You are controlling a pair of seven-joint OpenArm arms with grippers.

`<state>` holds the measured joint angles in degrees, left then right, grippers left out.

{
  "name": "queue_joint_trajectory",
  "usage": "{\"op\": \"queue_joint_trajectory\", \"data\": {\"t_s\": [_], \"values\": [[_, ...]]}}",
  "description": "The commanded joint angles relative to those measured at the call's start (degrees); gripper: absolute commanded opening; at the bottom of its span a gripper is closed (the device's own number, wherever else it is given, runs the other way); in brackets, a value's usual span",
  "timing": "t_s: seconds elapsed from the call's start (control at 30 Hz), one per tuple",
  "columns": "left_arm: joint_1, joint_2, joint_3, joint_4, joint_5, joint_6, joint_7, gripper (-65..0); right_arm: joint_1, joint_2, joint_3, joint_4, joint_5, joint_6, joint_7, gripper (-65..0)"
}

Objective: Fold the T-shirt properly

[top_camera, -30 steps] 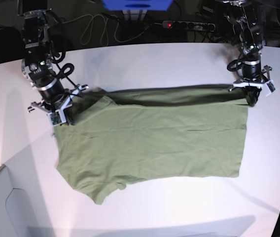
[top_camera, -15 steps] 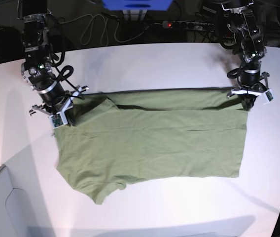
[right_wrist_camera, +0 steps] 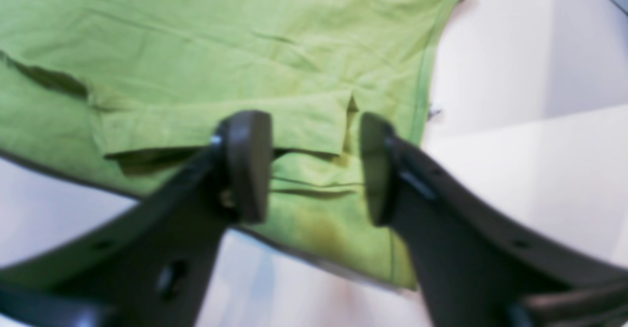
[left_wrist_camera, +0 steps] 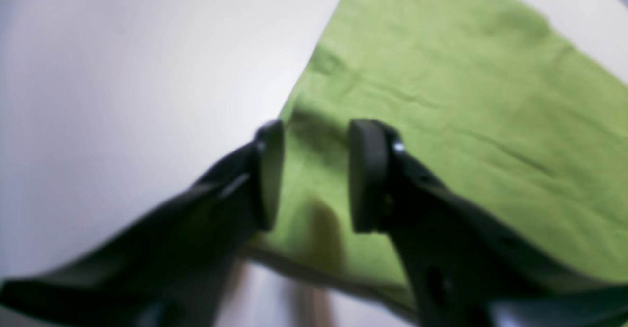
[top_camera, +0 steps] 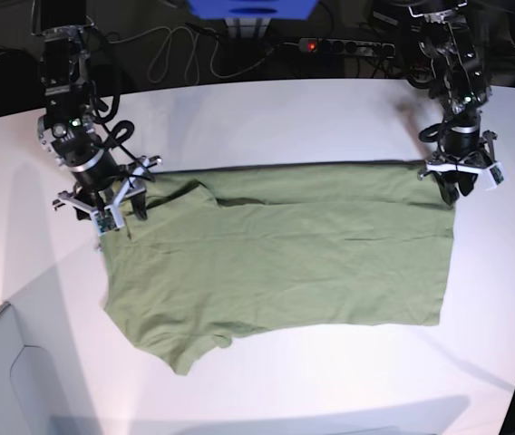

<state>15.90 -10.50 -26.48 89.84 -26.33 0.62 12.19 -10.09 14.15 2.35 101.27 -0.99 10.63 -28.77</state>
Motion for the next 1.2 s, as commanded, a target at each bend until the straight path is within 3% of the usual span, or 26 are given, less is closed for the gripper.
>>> {"op": "queue_joint_trajectory", "data": {"t_s": [0.0,0.2,0.33,0.57,0.8,0.97,1.17], "values": [[0.41,-0.88,-0.38,2.07,-0.18,-0.32,-1.59,-37.9,0.28,0.66,0.42,1.89,0.42,0.93,1.57,-32.0],[2.25,0.17,-3.63,6.2,-0.35,-0.14,-1.5,-34.0,-2.26,0.48,2.88,4.88,0.42,0.93,1.57,-30.9],[2.25,0.88,-6.36,1.81,-0.44,-0.49,-1.5,-34.1,-4.02,0.4,5.43,5.32,0.42,0.93,1.57,-30.3],[0.06,0.52,-6.36,-6.37,-0.53,-0.58,-1.5,-34.1,-6.4,0.48,7.89,5.41,0.42,0.93,1.57,-30.0],[-0.38,0.79,-6.09,-10.77,-0.53,-0.67,-1.5,-34.5,-7.28,0.66,8.24,3.12,0.42,0.93,1.57,-24.5],[-0.38,0.26,-2.4,-13.05,-0.53,-0.67,-1.5,-34.7,-6.66,0.4,10.27,-1.63,0.42,0.93,1.65,-24.4],[-0.47,0.79,-2.31,-13.14,-0.53,-0.67,-1.5,-44.1,-4.64,0.66,12.11,-5.58,0.69,0.93,1.65,-24.4]]}}
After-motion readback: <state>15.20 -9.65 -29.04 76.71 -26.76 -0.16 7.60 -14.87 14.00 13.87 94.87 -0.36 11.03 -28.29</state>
